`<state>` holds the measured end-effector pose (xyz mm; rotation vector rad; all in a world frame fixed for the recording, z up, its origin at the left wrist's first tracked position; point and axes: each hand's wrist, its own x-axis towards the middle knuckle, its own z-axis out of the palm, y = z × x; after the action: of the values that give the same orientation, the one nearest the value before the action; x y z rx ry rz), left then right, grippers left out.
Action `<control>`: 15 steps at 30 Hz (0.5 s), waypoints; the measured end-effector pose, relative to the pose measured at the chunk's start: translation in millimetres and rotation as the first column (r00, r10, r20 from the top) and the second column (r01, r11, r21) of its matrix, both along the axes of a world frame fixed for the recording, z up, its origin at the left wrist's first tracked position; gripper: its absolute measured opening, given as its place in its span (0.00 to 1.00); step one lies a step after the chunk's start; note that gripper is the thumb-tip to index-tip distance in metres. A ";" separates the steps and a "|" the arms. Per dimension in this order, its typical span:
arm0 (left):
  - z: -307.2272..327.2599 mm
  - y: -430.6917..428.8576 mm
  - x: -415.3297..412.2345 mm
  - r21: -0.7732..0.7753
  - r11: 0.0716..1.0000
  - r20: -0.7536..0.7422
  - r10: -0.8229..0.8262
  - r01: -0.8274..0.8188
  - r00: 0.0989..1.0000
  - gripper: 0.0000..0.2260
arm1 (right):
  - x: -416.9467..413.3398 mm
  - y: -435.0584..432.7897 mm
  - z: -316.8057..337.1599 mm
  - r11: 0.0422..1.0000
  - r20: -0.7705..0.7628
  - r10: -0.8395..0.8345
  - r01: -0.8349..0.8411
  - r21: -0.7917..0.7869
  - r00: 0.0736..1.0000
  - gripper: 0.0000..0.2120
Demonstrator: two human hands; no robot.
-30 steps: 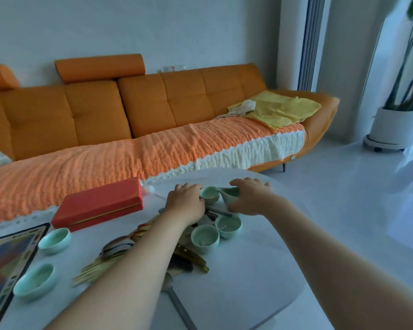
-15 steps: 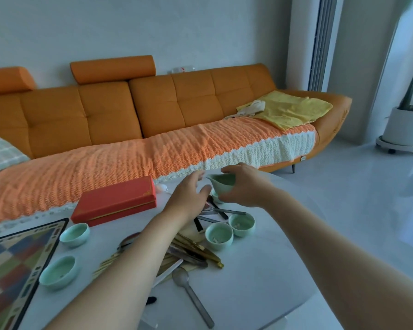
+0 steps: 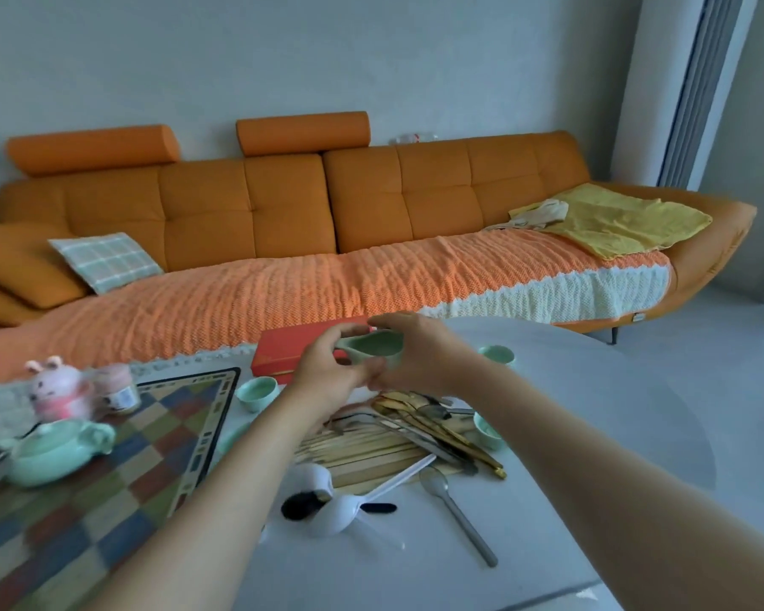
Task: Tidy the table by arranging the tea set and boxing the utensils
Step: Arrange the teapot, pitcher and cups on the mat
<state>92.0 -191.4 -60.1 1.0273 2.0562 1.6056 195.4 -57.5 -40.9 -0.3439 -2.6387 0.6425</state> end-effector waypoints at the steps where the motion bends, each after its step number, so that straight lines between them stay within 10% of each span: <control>1: -0.5 -14.2 -5.9 -0.002 1.000 -0.002 0.024 -0.024 1.000 0.18 | -7.9 -10.1 -0.2 1.000 0.012 0.019 -0.020 0.005 1.000 0.39; 15: -16.5 -200.2 -79.6 -0.113 0.950 -0.091 0.281 -0.290 0.955 0.18 | -118.8 -164.3 -19.6 0.954 0.156 0.296 -0.300 0.005 0.942 0.36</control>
<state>12.4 -391.5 -76.6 0.7838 2.4137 1.5636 76.6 -221.8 -60.6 0.0203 -2.8739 0.6945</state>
